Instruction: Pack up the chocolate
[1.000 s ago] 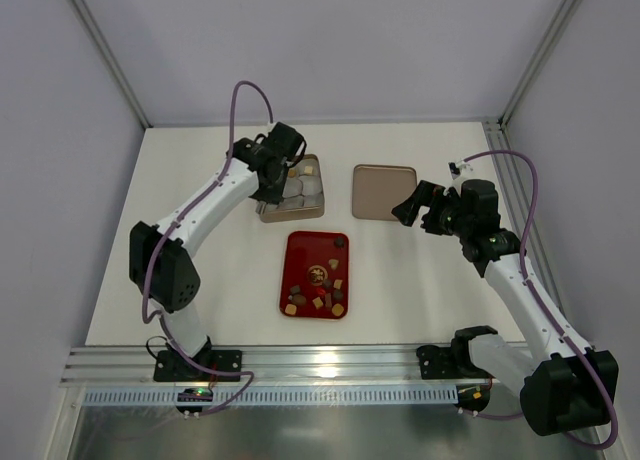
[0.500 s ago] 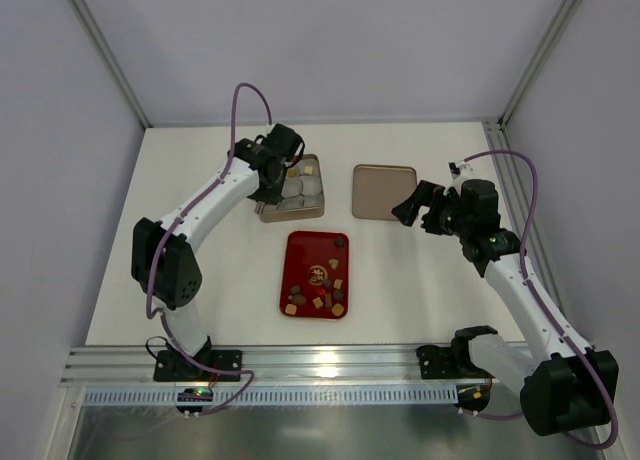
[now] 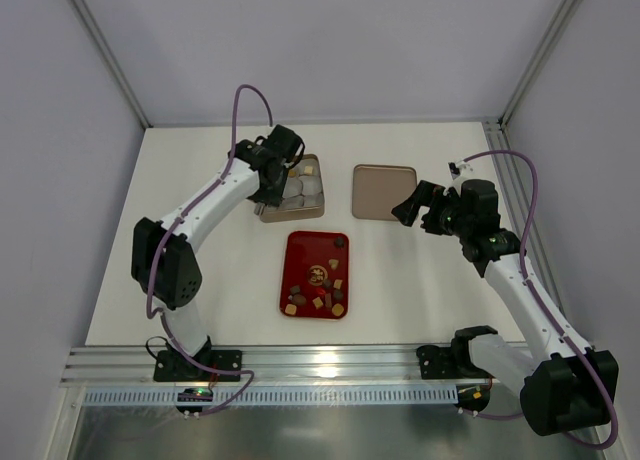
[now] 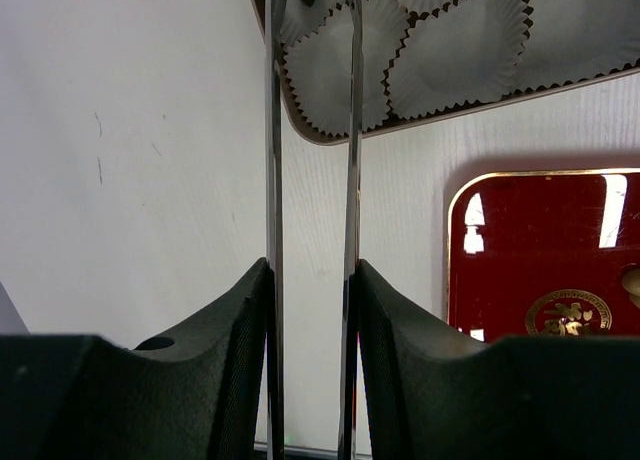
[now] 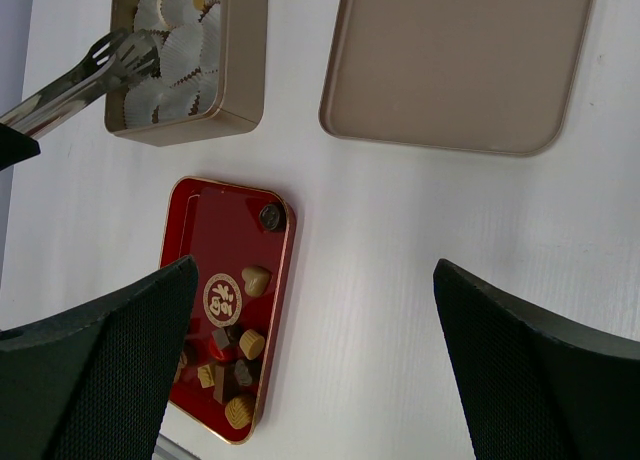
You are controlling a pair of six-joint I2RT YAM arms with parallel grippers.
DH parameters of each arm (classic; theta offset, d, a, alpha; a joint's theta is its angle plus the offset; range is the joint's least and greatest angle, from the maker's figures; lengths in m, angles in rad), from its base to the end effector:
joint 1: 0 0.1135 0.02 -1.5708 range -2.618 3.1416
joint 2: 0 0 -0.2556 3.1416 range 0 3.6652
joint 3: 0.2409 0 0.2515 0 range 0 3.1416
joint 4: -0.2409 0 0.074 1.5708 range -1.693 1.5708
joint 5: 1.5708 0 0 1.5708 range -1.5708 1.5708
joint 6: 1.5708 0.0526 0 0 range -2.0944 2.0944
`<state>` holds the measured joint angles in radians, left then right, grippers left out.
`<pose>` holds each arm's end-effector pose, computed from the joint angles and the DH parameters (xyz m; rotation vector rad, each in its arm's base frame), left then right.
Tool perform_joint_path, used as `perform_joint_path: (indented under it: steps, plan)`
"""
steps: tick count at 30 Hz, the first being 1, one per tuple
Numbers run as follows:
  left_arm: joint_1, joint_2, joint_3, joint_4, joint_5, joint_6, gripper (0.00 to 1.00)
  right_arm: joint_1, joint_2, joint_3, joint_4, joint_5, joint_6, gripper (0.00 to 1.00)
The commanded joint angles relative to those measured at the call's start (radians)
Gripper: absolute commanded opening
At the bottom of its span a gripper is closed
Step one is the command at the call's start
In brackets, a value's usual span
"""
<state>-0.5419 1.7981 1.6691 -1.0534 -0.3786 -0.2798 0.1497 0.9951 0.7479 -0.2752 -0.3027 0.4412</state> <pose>0.3305 -0.1763 0.2769 0.2452 2.6176 0.2551 0.2350 0.0513 0.2643 0.1235 2.1348 0.6694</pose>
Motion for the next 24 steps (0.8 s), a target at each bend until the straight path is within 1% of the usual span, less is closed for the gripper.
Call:
perform_joint_path:
  steps: [1, 8, 12, 15, 16, 18, 19, 20, 22, 24]
  plan:
    - [0.005, -0.020, 0.015, 0.015, 0.004, 0.007, 0.38, 0.007, -0.009, 0.010, 0.014, -0.004, -0.016, 1.00]
    - [-0.001, -0.095, 0.040, -0.003, 0.078, -0.005, 0.36, 0.008, -0.003, 0.010, 0.016, -0.004, -0.015, 1.00]
    - [-0.033, -0.183, 0.032, -0.019, 0.083, -0.022, 0.38, 0.011, -0.003, 0.011, 0.018, -0.001, -0.018, 1.00]
    - [-0.096, -0.229, 0.009, -0.037, 0.083, -0.042, 0.38, 0.011, -0.004, 0.011, 0.016, 0.000, -0.019, 1.00]
    - [-0.143, -0.258, -0.005, -0.042, 0.080, -0.050, 0.38, 0.011, -0.004, 0.011, 0.016, 0.001, -0.016, 1.00]
    - [-0.191, -0.290, -0.052, -0.046, 0.073, -0.071, 0.38, 0.011, -0.004, 0.011, 0.014, 0.004, -0.019, 1.00]
    - [-0.243, -0.319, -0.071, -0.054, 0.069, -0.097, 0.38, 0.011, -0.003, 0.010, 0.016, 0.005, -0.018, 1.00]
    - [-0.265, -0.335, -0.089, -0.054, 0.070, -0.110, 0.37, 0.013, -0.004, 0.010, 0.014, 0.005, -0.019, 1.00]
    - [-0.334, -0.379, -0.155, -0.056, 0.083, -0.145, 0.37, 0.014, -0.004, 0.010, 0.013, 0.010, -0.021, 1.00]
    - [-0.380, -0.405, -0.212, -0.056, 0.099, -0.177, 0.37, 0.013, -0.003, 0.010, 0.014, 0.008, -0.019, 1.00]
